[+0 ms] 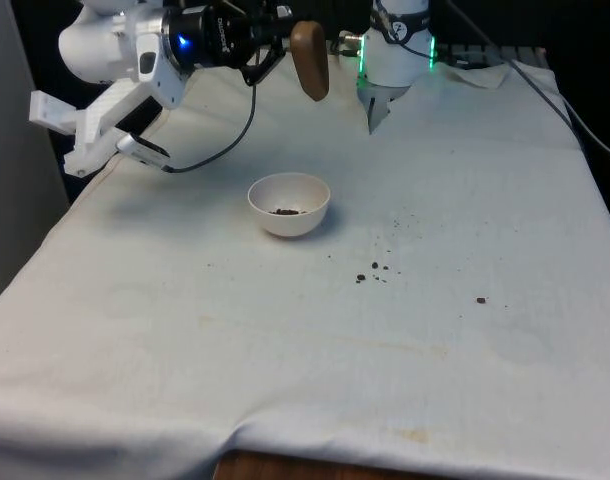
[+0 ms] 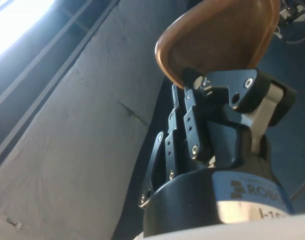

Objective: Pour the coffee beans from the cup into the bowl.

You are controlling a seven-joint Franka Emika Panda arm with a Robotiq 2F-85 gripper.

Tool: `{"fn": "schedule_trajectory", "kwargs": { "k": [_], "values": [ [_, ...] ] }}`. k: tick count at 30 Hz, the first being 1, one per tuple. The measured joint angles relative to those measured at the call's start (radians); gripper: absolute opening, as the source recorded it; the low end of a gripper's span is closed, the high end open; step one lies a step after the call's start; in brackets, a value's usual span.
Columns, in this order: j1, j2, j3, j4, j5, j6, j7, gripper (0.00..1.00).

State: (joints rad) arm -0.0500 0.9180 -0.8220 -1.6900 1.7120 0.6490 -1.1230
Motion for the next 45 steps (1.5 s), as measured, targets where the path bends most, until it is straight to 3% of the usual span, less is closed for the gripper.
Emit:
{"fn": "schedule_trajectory", "kwargs": {
  "k": [5,28,45],
  "values": [
    [0.007,0.0,-0.005,0.0,-0.008,0.004,-0.012,0.0],
    [0.065,-0.02,-0.053,0.001,-0.065,0.032,-0.063,0.0],
    [0.088,-0.06,-0.054,0.0,-0.13,0.082,-0.088,0.0]
  ]
}}
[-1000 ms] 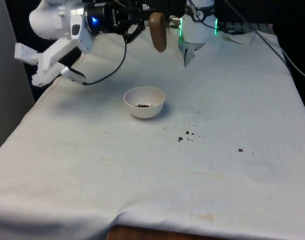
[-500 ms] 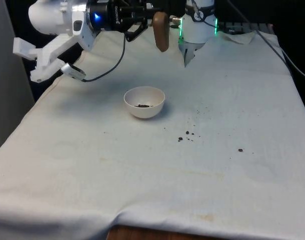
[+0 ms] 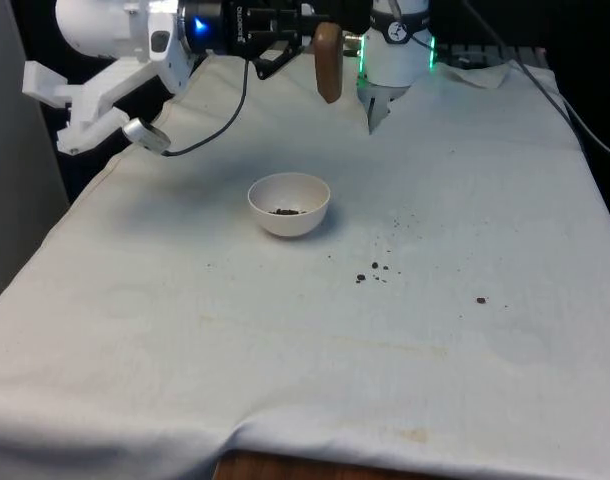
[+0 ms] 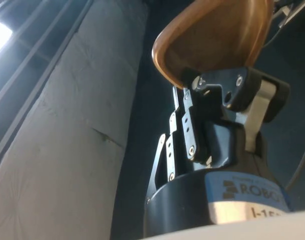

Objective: Pour the coffee beans from the cup into the bowl.

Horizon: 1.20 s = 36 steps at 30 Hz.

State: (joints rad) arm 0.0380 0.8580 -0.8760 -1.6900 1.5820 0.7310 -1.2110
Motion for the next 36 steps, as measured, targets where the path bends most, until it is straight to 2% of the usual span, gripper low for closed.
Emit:
{"fn": "schedule_trajectory", "kwargs": {
  "k": [36],
  "values": [
    [0.054,-0.085,0.001,0.0,-0.15,0.113,-0.041,0.0]
  ]
}}
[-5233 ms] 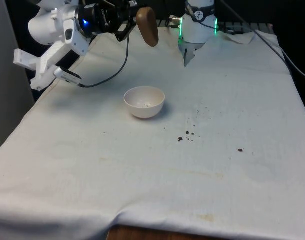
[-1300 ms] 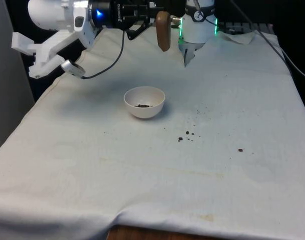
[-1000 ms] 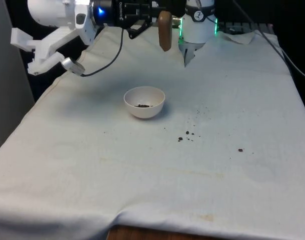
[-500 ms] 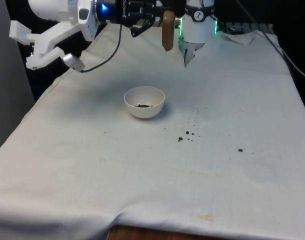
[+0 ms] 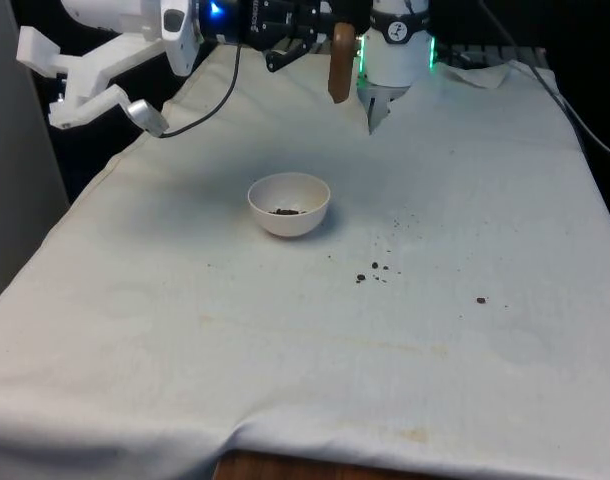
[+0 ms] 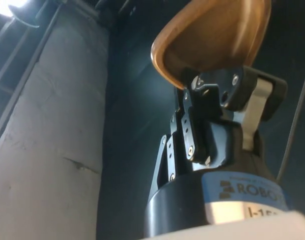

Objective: Pour the coffee beans from the cup into the bowl.

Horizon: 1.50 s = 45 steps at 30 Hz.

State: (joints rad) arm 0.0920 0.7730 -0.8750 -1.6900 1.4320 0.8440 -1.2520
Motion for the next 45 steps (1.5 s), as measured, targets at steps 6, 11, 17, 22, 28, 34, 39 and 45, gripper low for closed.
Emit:
{"fn": "schedule_trajectory", "kwargs": {
  "k": [6,11,17,22,28,34,39,45],
  "values": [
    [0.01,-0.014,0.001,0.0,-0.027,0.02,-0.007,0.0],
    [0.02,-0.019,0.001,0.0,-0.045,0.037,-0.018,0.0],
    [0.03,-0.027,0.004,-0.001,-0.068,0.063,-0.044,0.0],
    [0.034,-0.028,0.004,-0.001,-0.075,0.073,-0.06,0.0],
    [0.043,-0.033,0.004,-0.001,-0.099,0.101,-0.098,0.0],
    [0.05,-0.035,0.005,-0.001,-0.11,0.121,-0.119,0.0],
    [0.059,-0.04,0.007,0.0,-0.134,0.146,-0.137,0.0],
    [0.067,-0.047,0.017,0.0,-0.156,0.179,-0.142,0.0]
  ]
}}
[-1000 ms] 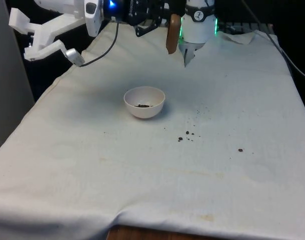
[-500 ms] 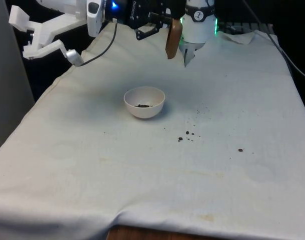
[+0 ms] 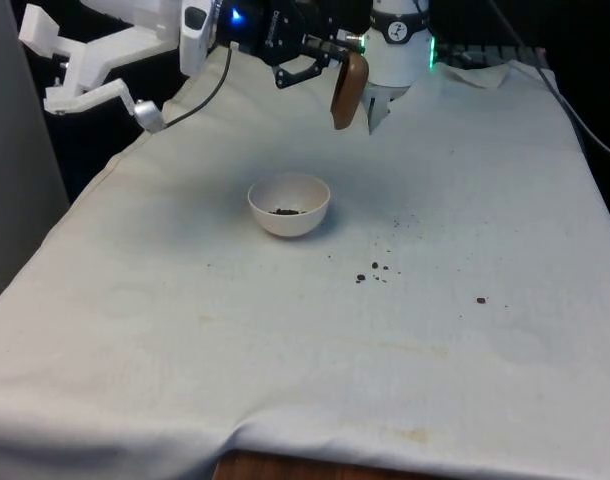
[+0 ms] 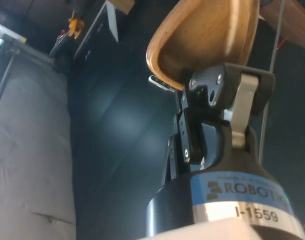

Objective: Pour the coffee beans from the cup into the bowl.

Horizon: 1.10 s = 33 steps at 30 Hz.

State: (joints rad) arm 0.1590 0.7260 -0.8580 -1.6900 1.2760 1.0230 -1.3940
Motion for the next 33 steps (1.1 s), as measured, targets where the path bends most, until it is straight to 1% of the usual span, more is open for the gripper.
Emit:
{"fn": "schedule_trajectory", "kwargs": {
  "k": [4,6,11,19,33],
  "values": [
    [0.004,-0.006,0.005,0.0,-0.016,0.017,0.0,0.0],
    [0.006,-0.011,0.014,0.0,-0.028,0.035,0.0,0.0],
    [0.009,-0.014,0.018,0.0,-0.038,0.049,0.0,0.0],
    [0.017,-0.027,0.038,0.0,-0.08,0.104,0.001,0.0],
    [0.018,-0.044,0.068,0.0,-0.132,0.18,0.009,0.0]
  ]
}}
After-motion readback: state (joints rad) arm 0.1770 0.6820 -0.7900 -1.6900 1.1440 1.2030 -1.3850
